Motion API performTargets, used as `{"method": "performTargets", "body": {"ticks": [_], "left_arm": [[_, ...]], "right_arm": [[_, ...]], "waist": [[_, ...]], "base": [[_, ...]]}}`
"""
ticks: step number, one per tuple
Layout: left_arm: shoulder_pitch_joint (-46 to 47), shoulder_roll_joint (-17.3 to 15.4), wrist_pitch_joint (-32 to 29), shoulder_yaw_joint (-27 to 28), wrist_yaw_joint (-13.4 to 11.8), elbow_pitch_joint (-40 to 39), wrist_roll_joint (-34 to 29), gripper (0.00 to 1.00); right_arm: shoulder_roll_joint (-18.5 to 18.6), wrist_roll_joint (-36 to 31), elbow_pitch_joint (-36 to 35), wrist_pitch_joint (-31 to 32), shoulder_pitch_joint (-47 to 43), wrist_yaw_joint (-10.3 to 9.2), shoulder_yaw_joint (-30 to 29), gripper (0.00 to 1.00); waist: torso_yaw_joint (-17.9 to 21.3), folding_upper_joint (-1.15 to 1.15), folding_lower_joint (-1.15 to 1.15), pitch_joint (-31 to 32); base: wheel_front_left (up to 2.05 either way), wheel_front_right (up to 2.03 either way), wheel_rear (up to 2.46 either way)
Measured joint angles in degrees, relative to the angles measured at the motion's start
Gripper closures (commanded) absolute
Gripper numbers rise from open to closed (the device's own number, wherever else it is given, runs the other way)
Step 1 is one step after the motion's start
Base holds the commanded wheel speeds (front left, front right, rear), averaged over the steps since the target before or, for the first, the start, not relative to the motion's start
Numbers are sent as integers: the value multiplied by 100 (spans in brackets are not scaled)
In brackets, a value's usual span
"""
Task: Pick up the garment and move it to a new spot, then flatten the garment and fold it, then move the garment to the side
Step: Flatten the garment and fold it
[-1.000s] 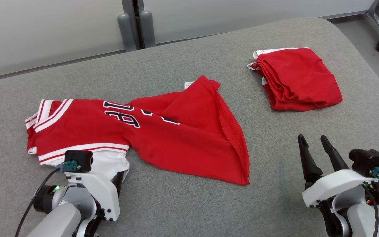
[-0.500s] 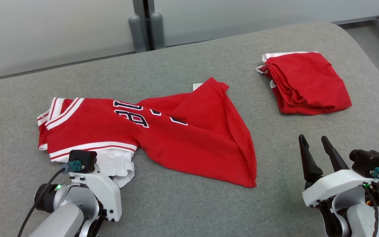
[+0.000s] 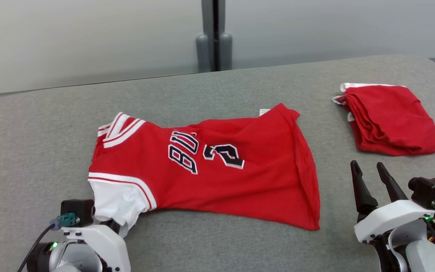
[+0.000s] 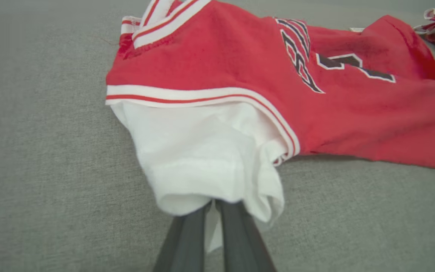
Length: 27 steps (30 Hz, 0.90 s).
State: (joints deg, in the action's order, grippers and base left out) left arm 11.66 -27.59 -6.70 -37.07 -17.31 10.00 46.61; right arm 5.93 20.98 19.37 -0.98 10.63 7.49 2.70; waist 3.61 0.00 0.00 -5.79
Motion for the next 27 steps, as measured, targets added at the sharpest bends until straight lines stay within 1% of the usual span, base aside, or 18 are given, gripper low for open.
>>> {"method": "performTargets", "body": {"ticks": [3,10,11,12,13,15,17,21,25,27], "left_arm": [[-207,-76,55,69,-62,-66,57,100],[-510,-98,71,7,-66,-15,133,100],[-543,-94,76,-2,-65,1,143,94],[-561,-92,78,-21,-64,18,143,48],[-561,-88,87,-25,-64,27,143,0],[-569,-74,116,-9,-63,54,162,0],[-673,-104,203,96,-114,70,234,0],[-946,-354,397,352,-304,-36,289,0],[-1098,-610,576,636,-582,-416,286,0],[-1147,-716,710,784,-661,-624,280,0]], "right_arm": [[0,-12,-19,48,-14,0,4,0],[8,-35,-63,107,-75,0,-19,0],[13,-35,-76,109,-86,0,-22,0],[21,-37,-86,122,-94,0,-27,0],[25,-41,-96,140,-101,0,-32,0],[29,-43,-104,161,-103,0,-24,0],[37,-44,-122,178,-127,0,-35,0],[85,-76,-168,201,-194,0,-113,0],[92,-125,-266,199,-275,0,-183,0],[87,-147,-352,161,-299,0,-182,0]], "waist": [[-157,0,0,38],[-352,0,0,100],[-365,0,0,107],[-375,0,0,113],[-382,0,0,121],[-382,0,0,150],[-368,0,0,192],[-327,0,0,284],[-305,0,0,387],[-300,0,0,440]], "base": [[0,0,0],[0,0,0],[0,0,0],[0,0,0],[0,0,0],[0,0,0],[0,0,0],[0,0,0],[0,0,0],[0,0,0]]}}
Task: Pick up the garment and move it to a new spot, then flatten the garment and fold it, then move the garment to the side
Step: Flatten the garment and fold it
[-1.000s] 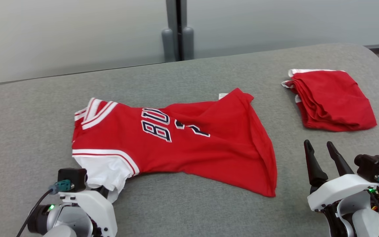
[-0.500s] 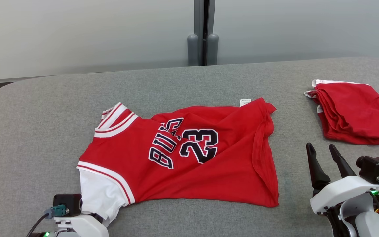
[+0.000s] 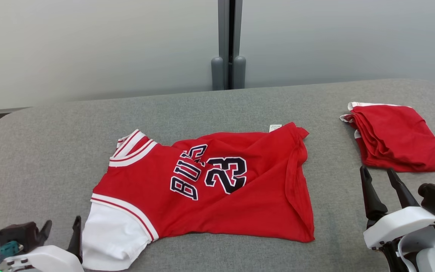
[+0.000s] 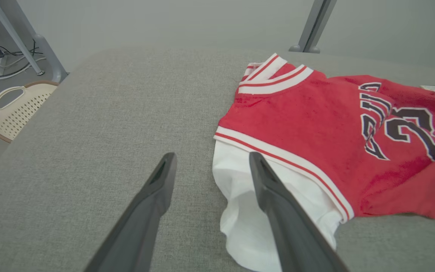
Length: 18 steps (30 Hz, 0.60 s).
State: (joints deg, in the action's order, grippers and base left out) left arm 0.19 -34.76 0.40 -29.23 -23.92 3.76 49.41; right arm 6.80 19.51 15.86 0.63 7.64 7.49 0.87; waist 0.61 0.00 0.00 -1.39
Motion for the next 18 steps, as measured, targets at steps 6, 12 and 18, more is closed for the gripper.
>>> {"method": "performTargets", "body": {"ticks": [6,12,18], "left_arm": [[-188,-165,323,287,-289,-549,-74,0],[-360,-22,686,235,-336,-831,-219,0],[-454,76,1005,301,-391,-884,-301,0]], "right_arm": [[-29,-62,-231,-64,-105,0,-48,0],[-91,-99,-567,-187,-326,0,-156,0],[-156,-105,-792,-242,-548,0,-160,0]], "waist": [[54,0,0,148],[161,0,0,204],[219,0,0,244]], "base": [[0,0,0],[0,0,0],[0,0,0]]}}
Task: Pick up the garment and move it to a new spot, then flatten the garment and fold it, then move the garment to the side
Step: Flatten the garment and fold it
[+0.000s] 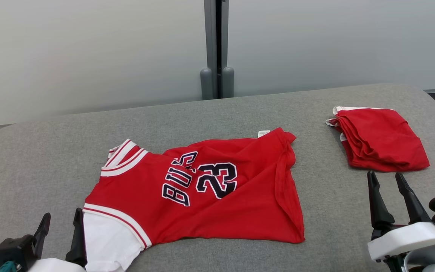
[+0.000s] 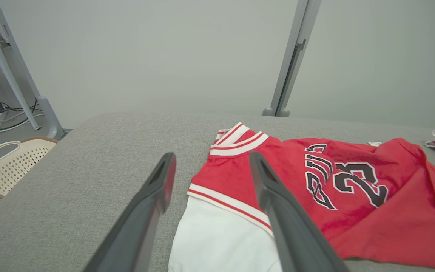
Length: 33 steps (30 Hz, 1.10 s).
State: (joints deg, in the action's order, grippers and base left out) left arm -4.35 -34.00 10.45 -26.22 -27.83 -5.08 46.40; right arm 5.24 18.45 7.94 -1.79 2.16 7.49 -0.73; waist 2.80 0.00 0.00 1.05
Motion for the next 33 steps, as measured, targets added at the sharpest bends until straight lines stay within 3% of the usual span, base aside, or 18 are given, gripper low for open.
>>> {"method": "performTargets", "body": {"ticks": [22,33], "left_arm": [[-87,-16,318,135,-34,-177,-245,0],[-75,185,453,545,417,-75,-680,0]], "right_arm": [[-48,-88,-310,129,-107,0,102,0],[-46,-19,-410,-25,26,0,527,0]], "waist": [[91,0,0,49],[108,0,0,64]], "base": [[0,0,0],[0,0,0]]}}
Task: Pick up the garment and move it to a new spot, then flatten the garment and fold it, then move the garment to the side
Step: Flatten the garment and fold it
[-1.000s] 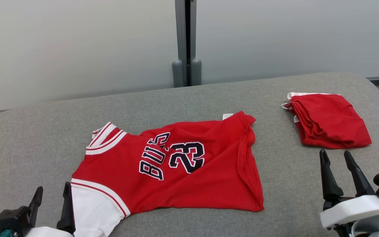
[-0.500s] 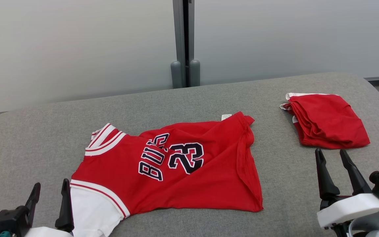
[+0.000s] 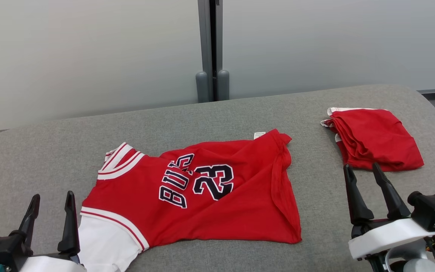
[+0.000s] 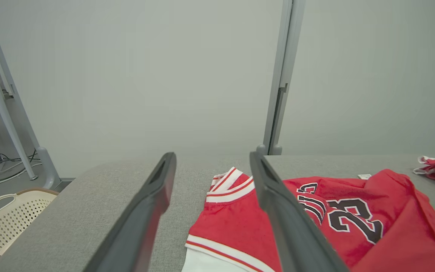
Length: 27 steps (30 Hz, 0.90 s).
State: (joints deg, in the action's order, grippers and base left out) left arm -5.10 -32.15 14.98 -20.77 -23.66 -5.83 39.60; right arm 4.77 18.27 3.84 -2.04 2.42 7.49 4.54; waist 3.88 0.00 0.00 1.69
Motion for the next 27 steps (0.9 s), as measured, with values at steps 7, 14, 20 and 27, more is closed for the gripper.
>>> {"method": "performTargets", "body": {"ticks": [7,14,20,27], "left_arm": [[50,247,11,327,526,444,-376,0],[-34,613,11,700,916,721,-670,0],[-60,772,12,844,1111,902,-831,0],[-124,602,-1133,634,1422,1351,-359,0]], "right_arm": [[4,99,357,-204,81,0,179,0],[46,165,687,-353,202,0,285,0],[98,180,797,-331,240,0,310,0],[69,319,1256,814,249,0,515,0]], "waist": [[-31,0,0,4],[-50,0,0,4],[-68,0,0,8],[-99,0,0,-55]], "base": [[0,0,0],[0,0,0],[0,0,0],[0,0,0]]}}
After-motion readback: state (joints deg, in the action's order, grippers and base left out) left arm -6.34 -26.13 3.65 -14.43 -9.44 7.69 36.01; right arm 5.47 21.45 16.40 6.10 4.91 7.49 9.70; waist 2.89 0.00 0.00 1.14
